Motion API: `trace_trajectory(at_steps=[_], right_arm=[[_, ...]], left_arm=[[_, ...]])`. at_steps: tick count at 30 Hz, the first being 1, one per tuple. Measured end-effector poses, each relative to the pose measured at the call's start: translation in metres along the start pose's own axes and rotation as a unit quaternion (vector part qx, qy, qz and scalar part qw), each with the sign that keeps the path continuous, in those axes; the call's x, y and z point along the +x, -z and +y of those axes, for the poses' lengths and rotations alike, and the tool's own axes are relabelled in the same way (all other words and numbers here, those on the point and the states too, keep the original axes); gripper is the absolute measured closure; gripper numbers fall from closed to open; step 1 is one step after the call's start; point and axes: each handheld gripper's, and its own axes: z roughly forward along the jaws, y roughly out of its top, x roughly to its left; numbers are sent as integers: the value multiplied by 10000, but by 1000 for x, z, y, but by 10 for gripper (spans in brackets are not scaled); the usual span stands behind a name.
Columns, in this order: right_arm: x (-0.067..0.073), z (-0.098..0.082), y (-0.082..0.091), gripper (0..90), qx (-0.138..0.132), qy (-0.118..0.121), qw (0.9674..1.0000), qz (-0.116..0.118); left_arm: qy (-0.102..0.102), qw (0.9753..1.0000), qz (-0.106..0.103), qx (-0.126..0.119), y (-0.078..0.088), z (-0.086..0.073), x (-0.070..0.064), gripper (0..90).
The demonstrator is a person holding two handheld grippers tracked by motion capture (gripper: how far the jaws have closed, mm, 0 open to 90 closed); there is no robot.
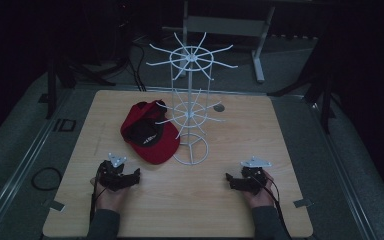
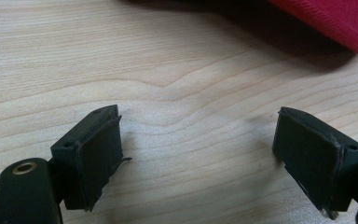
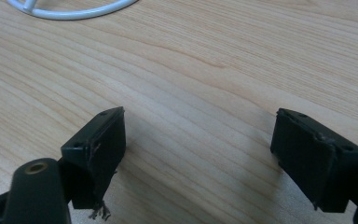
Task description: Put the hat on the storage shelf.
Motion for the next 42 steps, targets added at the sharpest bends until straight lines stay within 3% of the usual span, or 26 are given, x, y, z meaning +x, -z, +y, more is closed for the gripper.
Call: trace_trajectory(at_steps=[16, 24, 28, 33, 42], right_arm=[[4, 3, -4, 117, 65, -1, 10000, 7], [4, 6, -7, 117, 63, 78, 9999, 90], [4, 6, -7, 118, 62, 83, 9999, 88], [4, 6, -7, 121, 59, 73, 9999, 80], [4, 5, -6, 123, 63, 48, 10000, 55]], left_arm=[[-80, 9999, -95, 75, 1, 1, 2, 161], [-76, 9996, -120, 248, 5, 6, 1, 311], [11, 9987, -397, 307, 6, 10, 0, 346], [-118, 9975, -597, 369, 4, 13, -8, 358], [-105, 9967, -755, 294, 3, 20, -13, 368]])
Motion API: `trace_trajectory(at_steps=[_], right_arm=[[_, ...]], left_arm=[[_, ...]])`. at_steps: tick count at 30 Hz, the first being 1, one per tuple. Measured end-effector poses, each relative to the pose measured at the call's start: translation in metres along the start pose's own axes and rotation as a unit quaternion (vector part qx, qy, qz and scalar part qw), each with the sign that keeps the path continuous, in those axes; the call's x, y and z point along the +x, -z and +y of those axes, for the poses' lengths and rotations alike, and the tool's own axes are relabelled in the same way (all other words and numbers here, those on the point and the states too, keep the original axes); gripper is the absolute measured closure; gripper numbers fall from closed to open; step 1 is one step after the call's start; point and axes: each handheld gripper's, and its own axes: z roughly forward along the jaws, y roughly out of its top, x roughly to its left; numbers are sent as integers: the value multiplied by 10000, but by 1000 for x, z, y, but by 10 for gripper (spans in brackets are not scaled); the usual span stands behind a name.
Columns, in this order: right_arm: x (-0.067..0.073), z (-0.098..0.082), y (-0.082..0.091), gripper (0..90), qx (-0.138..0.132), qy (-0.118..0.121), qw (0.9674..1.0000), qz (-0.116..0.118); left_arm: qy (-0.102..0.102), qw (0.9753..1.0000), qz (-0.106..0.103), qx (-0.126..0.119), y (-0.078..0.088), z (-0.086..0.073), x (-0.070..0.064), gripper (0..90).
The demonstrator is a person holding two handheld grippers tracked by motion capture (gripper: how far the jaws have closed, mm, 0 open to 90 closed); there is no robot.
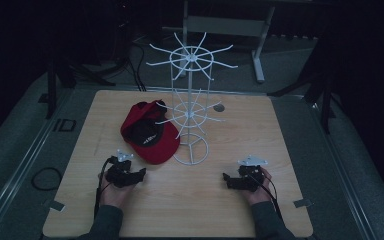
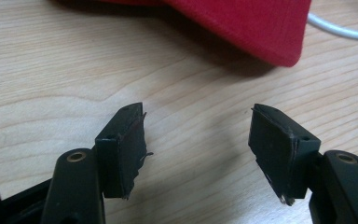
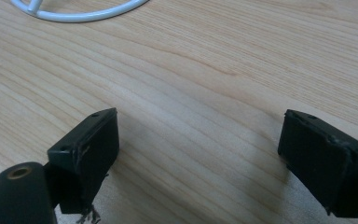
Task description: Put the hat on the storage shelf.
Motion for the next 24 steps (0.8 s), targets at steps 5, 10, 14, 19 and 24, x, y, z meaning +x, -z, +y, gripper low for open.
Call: trace_trajectory(at_steps=[5, 10, 14, 19, 24], right_arm=[[0, 0, 0, 124, 0, -4, 10000, -5], [0, -1, 1, 124, -3, -6, 10000, -11], [0, -1, 1, 124, 1, -10, 10000, -14], [0, -1, 1, 124, -2, -9, 10000, -14], [0, -1, 1, 124, 0, -8, 10000, -13]], left_arm=[[-22, 9999, -70, -75, 2, 6, -2, 369], [27, 9998, -183, -125, -1, 12, -3, 369], [102, 9995, -243, -163, -4, 17, -5, 373], [167, 9991, -336, -178, -8, 20, -5, 394], [291, 9982, -490, -190, -13, 22, -6, 413]])
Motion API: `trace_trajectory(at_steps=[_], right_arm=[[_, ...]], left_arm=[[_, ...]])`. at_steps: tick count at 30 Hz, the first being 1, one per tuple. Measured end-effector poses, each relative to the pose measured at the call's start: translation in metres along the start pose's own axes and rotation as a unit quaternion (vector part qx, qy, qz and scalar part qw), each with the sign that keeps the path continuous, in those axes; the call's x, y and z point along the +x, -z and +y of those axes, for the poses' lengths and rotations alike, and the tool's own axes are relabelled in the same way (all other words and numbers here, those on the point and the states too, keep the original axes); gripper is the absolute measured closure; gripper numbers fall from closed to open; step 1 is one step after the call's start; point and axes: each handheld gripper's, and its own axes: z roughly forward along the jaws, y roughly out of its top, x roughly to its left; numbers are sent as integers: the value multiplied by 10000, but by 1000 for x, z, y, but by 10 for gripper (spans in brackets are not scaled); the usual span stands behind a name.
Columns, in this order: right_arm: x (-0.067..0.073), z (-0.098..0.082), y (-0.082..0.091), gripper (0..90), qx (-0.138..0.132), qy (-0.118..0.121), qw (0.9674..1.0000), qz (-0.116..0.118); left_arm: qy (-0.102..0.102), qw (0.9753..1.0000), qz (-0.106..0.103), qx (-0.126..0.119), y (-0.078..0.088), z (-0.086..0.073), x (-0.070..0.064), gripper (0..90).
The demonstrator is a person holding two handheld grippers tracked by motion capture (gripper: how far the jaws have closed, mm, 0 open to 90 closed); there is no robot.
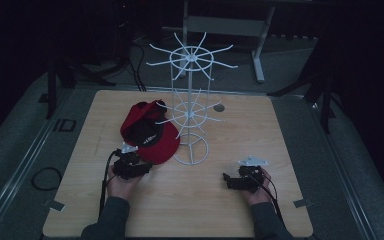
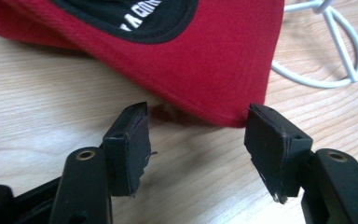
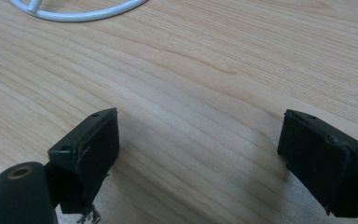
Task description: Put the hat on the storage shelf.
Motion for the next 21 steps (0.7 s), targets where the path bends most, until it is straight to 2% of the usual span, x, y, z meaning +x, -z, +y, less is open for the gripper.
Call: trace_trajectory(at_steps=[5, 7, 13, 21], right_arm=[[0, 0, 0, 124, -2, 0, 10000, -1], [0, 0, 0, 124, 0, 0, 10000, 1], [0, 0, 0, 125, -3, -1, 10000, 0], [0, 0, 0, 125, 5, 1, 10000, 0]], left_arm=[[92, 9999, -122, -23, -4, 2, -1, 434], [221, 9995, -233, -30, -8, 3, -2, 441], [440, 9983, -393, -20, -16, 6, -2, 464], [666, 9966, -480, -30, -24, 12, -1, 490]])
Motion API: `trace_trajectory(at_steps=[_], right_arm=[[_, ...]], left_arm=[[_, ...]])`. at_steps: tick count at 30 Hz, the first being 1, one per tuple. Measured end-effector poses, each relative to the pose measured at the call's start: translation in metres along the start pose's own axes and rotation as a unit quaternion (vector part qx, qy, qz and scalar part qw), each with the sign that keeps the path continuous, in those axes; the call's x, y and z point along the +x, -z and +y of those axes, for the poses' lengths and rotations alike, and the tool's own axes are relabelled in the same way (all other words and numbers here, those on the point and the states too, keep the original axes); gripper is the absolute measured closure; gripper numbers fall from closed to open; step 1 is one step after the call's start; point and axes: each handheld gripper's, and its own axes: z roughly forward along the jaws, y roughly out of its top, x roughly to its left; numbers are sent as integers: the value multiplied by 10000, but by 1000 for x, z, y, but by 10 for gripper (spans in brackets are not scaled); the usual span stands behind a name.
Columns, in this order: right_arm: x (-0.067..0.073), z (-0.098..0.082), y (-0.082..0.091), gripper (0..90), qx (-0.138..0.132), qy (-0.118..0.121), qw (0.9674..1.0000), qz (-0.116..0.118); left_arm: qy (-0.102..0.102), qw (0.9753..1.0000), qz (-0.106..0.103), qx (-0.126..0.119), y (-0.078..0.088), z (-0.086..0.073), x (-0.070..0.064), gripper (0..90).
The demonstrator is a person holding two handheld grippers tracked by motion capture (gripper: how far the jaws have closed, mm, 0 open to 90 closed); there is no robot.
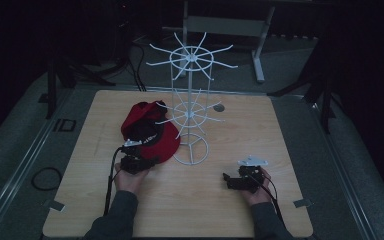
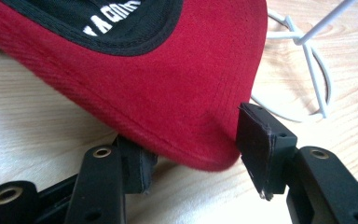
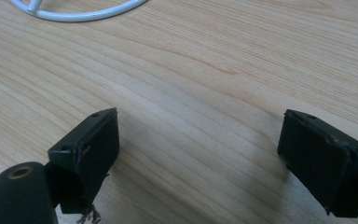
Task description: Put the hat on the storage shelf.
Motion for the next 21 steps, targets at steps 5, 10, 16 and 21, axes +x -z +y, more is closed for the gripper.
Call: trace_trajectory(at_steps=[5, 10, 16, 21], right_arm=[[0, 0, 0, 124, 0, 1, 10000, 0], [0, 0, 0, 125, 1, 2, 10000, 0], [0, 0, 0, 125, 1, 0, 10000, -1], [0, 0, 0, 125, -4, -1, 10000, -1]], left_arm=[[107, 9999, -75, 5, -8, 1, 0, 497], [243, 9994, -205, -116, -9, 3, -2, 567], [300, 9994, -122, -148, -9, 4, -5, 618], [212, 9995, -43, -220, -9, 3, -9, 621]])
